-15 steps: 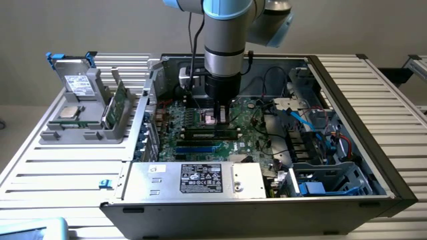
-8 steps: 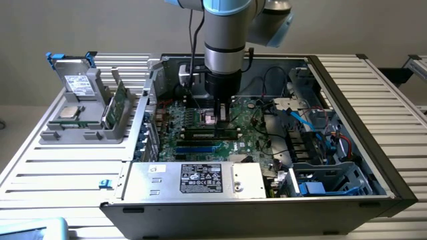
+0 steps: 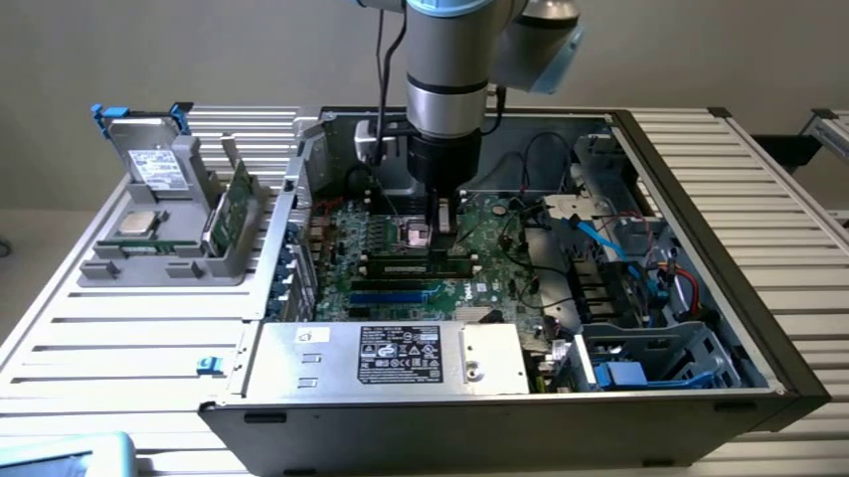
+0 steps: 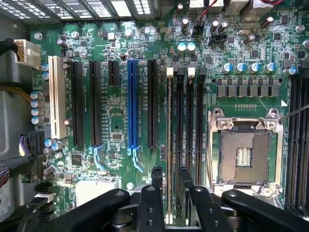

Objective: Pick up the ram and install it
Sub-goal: 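Insert the ram into the slot, then press down the ram until it locks into place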

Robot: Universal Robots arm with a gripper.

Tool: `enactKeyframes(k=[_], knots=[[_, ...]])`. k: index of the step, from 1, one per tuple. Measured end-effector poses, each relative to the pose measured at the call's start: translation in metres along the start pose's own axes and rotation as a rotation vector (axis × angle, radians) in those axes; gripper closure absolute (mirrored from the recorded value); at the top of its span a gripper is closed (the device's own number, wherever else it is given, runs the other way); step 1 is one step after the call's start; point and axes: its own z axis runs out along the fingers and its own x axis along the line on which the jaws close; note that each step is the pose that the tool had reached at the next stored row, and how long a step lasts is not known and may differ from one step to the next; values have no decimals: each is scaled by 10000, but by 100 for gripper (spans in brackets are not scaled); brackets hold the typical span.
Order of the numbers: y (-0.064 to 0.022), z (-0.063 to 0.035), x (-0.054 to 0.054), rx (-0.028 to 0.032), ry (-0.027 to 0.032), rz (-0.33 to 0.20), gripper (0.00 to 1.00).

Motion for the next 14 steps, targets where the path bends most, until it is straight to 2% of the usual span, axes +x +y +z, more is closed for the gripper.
enactKeyframes(k=[3, 14], knots=[[0, -29, 2, 0, 0, 0, 72], [0, -32, 2, 0, 0, 1, 72]])
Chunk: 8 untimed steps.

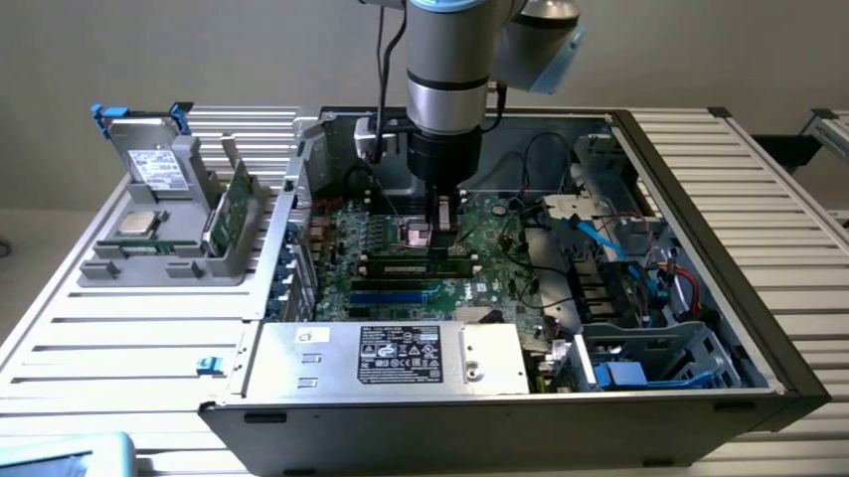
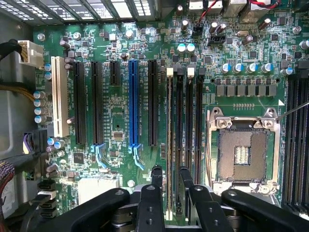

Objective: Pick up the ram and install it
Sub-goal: 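Press down the ram until it locks into place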

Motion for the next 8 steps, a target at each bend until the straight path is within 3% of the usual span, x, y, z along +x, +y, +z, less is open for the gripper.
enactKeyframes(k=[3, 5, 8], knots=[[-1, 0, 0, 0, 0, -1, 74], [-1, 0, 0, 0, 0, -1, 87], [-1, 0, 0, 0, 0, -1, 89]])
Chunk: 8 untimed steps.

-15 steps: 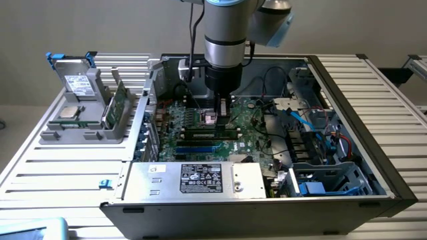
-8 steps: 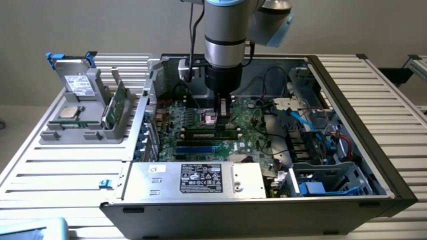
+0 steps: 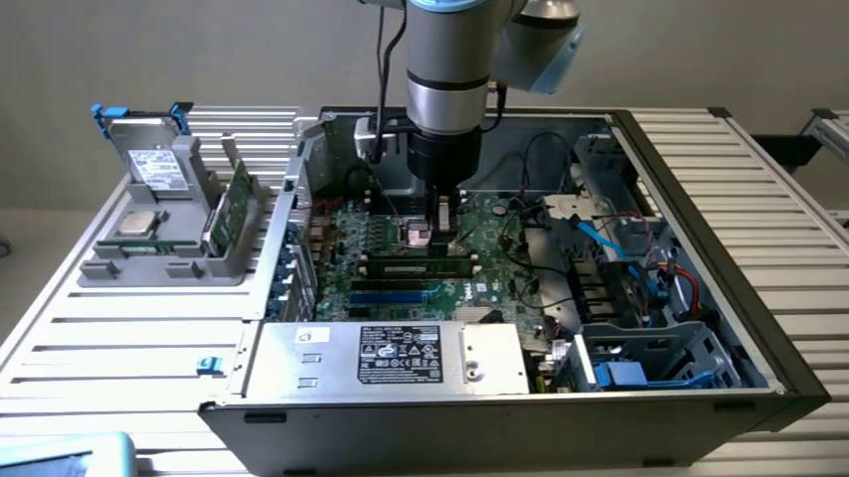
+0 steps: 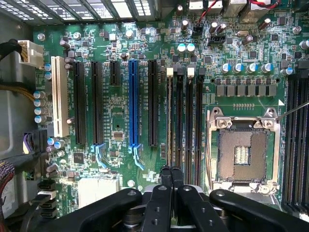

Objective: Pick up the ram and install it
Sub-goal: 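Press down the ram until it locks into place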

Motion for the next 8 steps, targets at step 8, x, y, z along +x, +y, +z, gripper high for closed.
enactKeyframes(k=[8], knots=[[-122, 7, -2, 43, 3, 6, 89]])
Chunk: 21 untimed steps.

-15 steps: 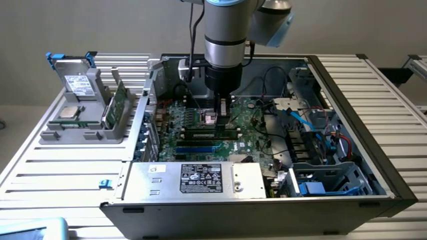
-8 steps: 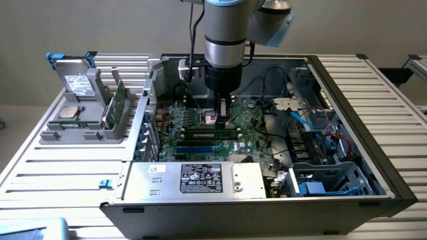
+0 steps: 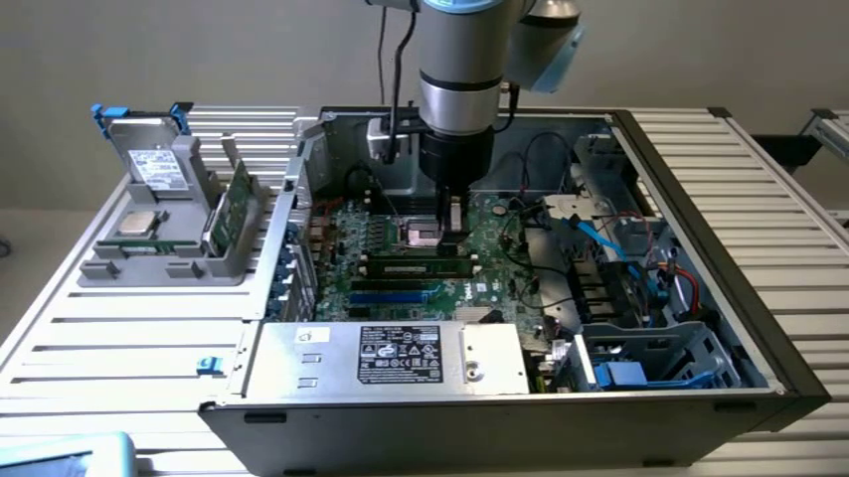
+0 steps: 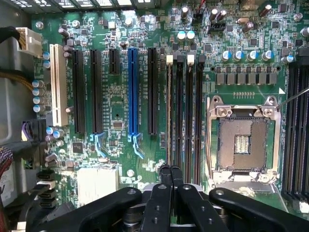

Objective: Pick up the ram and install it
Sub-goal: 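Press down the ram until it locks into place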

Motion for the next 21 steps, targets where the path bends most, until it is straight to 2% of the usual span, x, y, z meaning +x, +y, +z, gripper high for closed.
enactKeyframes(k=[2, 4, 9, 12, 21], knots=[[-27, 6, -1, 30, 18, 4, 89], [-36, 19, -2, 89, 30, 11, 89], [-39, 69, -5, 205, 33, 46, 89], [-41, 96, -9, 221, 35, 73, 89], [-40, 120, -31, 221, 35, 90, 89]])
